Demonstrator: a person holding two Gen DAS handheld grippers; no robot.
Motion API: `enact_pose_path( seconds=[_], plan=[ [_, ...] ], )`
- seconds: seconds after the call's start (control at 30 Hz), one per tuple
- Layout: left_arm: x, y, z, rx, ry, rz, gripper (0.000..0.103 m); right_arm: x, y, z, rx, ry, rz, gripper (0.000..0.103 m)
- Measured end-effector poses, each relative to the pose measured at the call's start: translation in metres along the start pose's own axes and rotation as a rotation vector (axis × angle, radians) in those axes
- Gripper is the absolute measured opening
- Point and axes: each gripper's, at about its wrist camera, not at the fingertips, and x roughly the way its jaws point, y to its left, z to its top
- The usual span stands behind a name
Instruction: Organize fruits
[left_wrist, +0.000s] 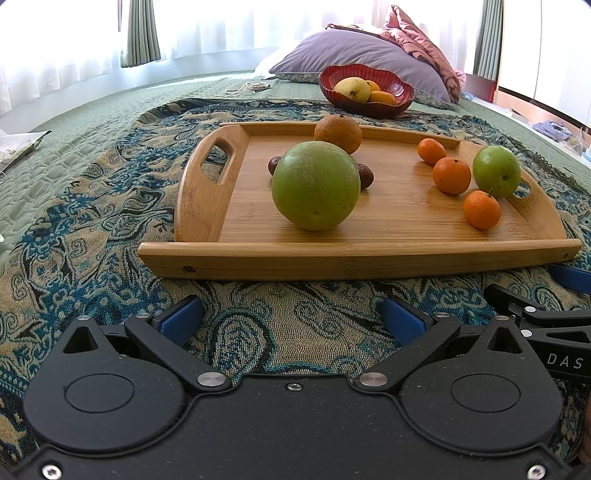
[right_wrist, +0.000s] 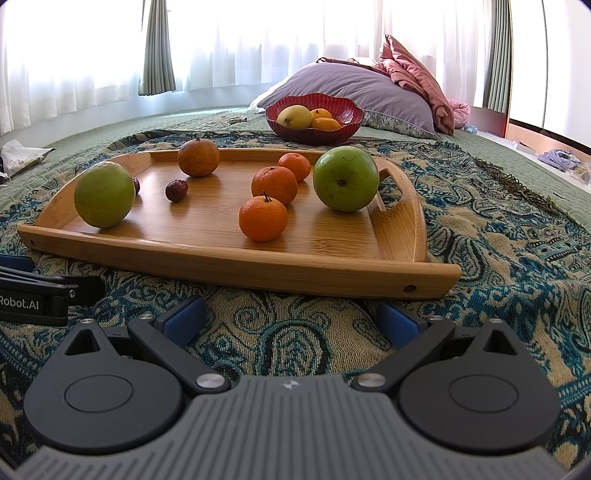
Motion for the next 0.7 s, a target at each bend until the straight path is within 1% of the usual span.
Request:
enact_pose_path(
  seconds=[0.6, 0.7],
  plan=[
    [-0.0004, -0.0002, -0.0003, 0.001, -0.003, 0.000, 0.103, 0.0001, 0.0002, -0.0002, -0.001, 0.000, 0.000, 0.103],
    [-0.0027, 0.0001, 0.0018, 0.004, -0.014, 0.002, 0.103, -0.0001, 0.0001, -0.0002, 0.000, 0.000, 0.000, 0.103]
  ],
)
